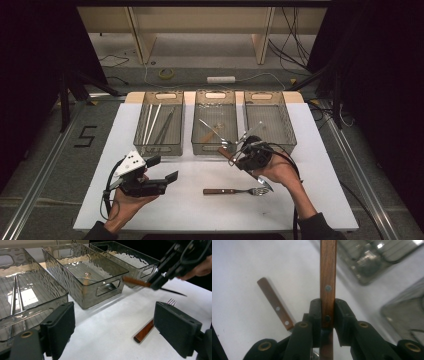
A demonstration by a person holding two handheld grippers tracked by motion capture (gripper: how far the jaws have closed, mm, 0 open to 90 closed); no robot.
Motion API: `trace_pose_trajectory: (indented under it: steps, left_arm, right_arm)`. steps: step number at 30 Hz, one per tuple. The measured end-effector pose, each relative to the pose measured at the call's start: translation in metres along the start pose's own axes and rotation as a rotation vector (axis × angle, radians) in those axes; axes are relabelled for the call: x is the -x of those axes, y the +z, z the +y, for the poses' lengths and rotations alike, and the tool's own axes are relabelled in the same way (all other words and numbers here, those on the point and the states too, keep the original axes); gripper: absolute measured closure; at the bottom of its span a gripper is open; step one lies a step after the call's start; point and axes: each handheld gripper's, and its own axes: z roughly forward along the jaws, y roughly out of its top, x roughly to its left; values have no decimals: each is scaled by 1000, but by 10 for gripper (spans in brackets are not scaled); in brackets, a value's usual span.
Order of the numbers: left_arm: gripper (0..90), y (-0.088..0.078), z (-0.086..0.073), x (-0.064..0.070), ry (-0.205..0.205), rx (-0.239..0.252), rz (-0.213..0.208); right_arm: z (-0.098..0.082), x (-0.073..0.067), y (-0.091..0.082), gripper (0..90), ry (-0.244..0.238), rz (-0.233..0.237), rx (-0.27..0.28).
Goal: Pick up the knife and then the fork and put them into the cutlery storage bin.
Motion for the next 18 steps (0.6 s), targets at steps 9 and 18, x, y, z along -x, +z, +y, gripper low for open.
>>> trace_pose_trajectory:
  steps: [9,18]
  left_arm:
    - [174,0,0,-1,0,2,0]
    - [174,0,0,-1,0,2,1]
  right_arm:
    - [7,29,-25,776,69,-30,88]
    - [17,50,-42,776,102,-90,144]
